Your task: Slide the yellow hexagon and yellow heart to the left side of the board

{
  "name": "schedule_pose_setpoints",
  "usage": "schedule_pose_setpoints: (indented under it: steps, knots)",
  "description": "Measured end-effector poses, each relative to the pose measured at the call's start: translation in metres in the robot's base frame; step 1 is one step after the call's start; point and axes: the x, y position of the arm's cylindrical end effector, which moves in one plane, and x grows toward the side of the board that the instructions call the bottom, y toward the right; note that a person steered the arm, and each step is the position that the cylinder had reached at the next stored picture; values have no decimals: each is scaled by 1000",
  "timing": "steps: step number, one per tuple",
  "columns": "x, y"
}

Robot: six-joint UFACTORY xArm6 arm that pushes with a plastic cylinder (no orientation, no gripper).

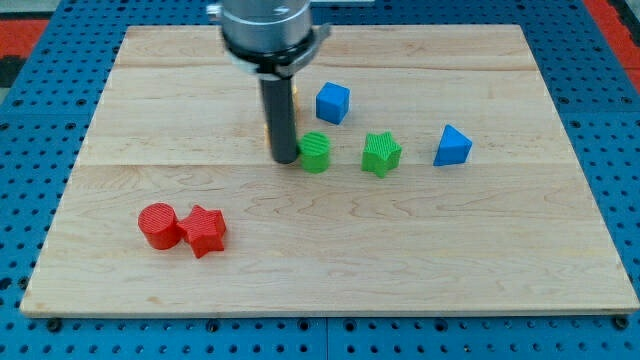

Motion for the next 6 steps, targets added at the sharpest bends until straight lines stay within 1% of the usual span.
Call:
schedule_pose_setpoints:
  steps: [1, 2, 3, 4, 5, 6]
  knots:
    - [-27, 24]
    - [-59, 8]
    - [-97, 8]
    - [-114, -42]
    - [-72, -44]
    - [-68, -7]
